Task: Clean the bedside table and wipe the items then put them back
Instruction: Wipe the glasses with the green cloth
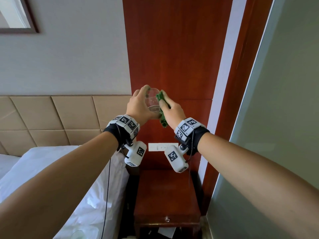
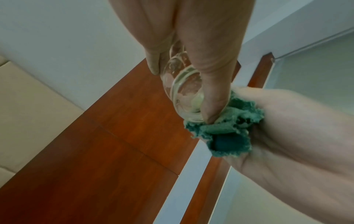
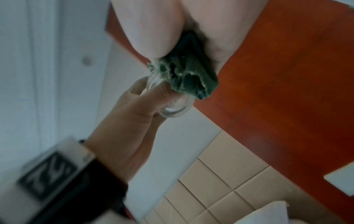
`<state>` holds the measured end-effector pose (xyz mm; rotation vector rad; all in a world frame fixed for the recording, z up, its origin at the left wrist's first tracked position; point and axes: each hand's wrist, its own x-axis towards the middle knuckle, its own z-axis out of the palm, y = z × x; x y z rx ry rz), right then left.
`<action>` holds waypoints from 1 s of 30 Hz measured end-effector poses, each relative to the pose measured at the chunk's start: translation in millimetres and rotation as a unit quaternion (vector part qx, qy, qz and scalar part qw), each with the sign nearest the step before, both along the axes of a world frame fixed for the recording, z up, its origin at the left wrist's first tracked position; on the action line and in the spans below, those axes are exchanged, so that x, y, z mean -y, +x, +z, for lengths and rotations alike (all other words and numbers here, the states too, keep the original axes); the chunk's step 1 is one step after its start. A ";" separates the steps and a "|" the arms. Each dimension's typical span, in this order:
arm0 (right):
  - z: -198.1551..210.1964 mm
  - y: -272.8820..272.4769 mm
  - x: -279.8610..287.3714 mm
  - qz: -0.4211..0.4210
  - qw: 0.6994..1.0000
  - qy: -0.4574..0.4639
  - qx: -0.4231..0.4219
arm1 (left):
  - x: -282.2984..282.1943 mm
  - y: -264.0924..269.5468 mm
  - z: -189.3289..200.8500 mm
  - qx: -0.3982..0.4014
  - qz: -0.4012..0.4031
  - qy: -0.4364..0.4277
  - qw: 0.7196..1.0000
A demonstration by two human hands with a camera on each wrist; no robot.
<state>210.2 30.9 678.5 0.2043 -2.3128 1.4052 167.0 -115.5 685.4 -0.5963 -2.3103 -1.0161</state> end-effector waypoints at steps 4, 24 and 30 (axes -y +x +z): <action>5.8 -3.7 3.5 0.013 0.994 -0.092 0.055 | -0.4 3.5 3.7 -0.011 -0.007 -0.022 1.000; 24.6 -19.5 24.6 0.055 0.970 -0.219 0.096 | 23.3 6.5 6.1 -0.013 -0.047 -0.079 0.996; 24.3 -21.3 35.3 0.124 0.924 -0.342 0.118 | 42.6 -4.5 4.0 0.039 -0.059 -0.016 0.997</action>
